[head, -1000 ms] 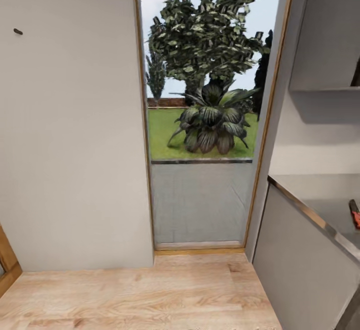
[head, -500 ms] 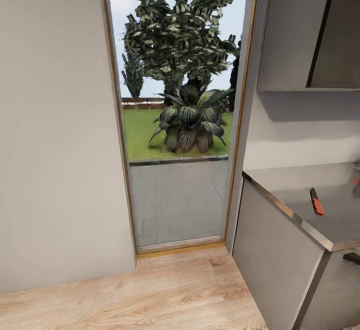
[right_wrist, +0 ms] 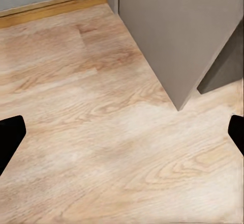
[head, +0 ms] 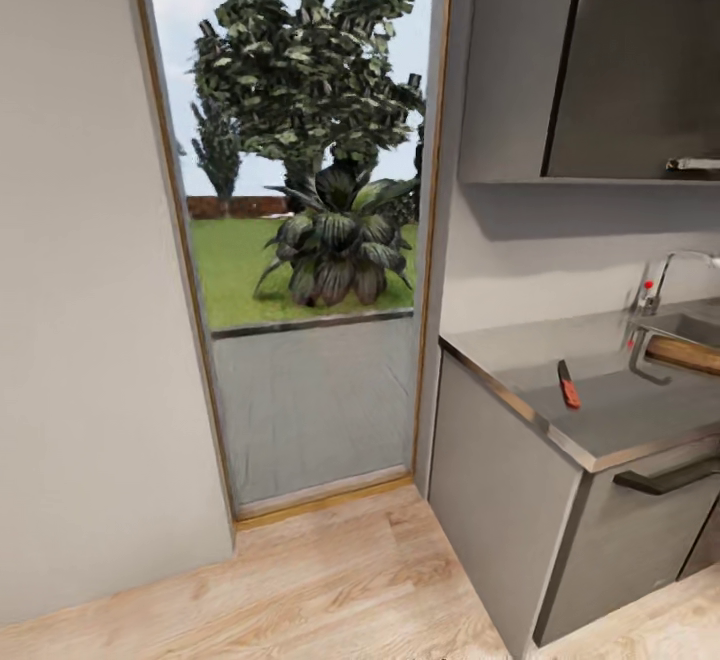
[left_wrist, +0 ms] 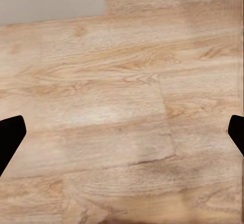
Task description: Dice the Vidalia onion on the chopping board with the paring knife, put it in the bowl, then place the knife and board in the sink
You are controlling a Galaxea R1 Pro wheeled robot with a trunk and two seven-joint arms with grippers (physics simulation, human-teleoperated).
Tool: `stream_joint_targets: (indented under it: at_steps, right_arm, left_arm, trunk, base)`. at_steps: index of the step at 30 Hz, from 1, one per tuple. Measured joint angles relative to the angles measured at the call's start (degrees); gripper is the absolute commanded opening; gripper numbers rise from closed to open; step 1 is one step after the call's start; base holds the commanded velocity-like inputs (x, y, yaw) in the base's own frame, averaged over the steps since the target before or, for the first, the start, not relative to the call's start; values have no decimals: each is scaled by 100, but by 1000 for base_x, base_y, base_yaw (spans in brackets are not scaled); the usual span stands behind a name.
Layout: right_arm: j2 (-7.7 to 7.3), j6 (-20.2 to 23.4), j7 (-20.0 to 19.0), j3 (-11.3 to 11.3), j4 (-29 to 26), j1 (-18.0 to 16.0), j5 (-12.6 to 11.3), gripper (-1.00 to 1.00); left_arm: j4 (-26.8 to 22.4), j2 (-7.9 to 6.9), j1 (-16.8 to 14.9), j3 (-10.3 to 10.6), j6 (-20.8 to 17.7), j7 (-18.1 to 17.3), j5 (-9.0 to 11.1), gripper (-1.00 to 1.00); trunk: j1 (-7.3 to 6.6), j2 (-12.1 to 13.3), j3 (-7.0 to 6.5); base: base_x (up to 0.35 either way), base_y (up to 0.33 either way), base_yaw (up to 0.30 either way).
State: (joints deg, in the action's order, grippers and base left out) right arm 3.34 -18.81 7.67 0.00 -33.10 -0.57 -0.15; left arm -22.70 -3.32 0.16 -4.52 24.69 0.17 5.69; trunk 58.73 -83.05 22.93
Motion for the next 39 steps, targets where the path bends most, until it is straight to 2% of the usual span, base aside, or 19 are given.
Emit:
stream_joint_targets:
  at_steps: [39]
  right_arm:
    - [7,0,16,0,0,0,7,100]
  left_arm:
    - [0,2,0,4,-4,0,-5,100]
  trunk:
    - [0,0,0]
  base:
    - [0,-1,-281]
